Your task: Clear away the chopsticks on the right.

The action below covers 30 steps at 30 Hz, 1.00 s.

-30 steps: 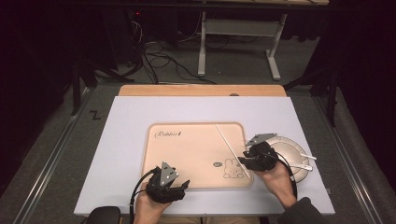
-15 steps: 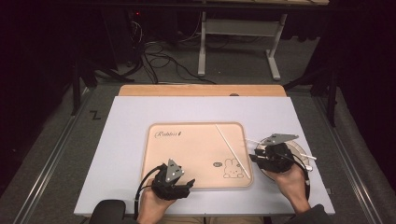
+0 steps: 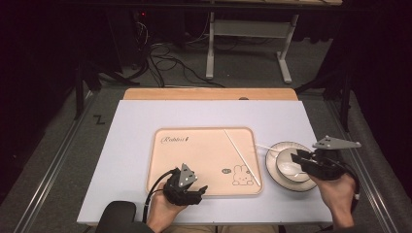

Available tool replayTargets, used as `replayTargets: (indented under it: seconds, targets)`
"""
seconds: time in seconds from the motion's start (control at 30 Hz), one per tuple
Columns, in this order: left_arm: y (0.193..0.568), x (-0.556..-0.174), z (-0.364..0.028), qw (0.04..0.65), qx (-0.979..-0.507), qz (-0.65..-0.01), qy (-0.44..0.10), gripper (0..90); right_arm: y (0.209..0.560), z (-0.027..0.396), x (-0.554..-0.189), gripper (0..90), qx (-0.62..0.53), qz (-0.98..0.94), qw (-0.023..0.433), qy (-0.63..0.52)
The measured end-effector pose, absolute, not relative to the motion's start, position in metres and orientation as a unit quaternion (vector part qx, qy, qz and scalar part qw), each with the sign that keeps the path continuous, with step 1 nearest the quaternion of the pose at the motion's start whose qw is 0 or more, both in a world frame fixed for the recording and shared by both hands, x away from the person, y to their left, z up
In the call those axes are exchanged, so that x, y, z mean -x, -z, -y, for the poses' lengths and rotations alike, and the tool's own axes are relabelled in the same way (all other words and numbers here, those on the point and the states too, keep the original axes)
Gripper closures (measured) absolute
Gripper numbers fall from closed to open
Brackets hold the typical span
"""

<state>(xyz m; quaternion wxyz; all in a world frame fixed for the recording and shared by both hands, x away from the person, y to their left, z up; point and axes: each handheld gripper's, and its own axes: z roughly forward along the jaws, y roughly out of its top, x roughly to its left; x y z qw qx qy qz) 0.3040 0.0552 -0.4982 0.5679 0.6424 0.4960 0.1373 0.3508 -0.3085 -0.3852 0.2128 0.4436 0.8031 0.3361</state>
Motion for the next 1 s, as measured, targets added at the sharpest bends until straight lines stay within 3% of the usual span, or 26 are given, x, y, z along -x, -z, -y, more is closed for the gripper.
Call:
replayTargets:
  seconds: [0.37, 1.0]
  targets:
    - [0.499, -0.308, -0.056, 0.566, -0.642, -0.499, -0.138, 34.1, 0.384, 0.353, -0.352, 70.3, -0.477, -0.787, 0.22, -0.324]
    - [0.501, -0.302, -0.066, 0.558, -0.627, -0.523, -0.151, 34.2, 0.402, 0.394, -0.391, 70.9, -0.473, -0.816, 0.208, -0.261]
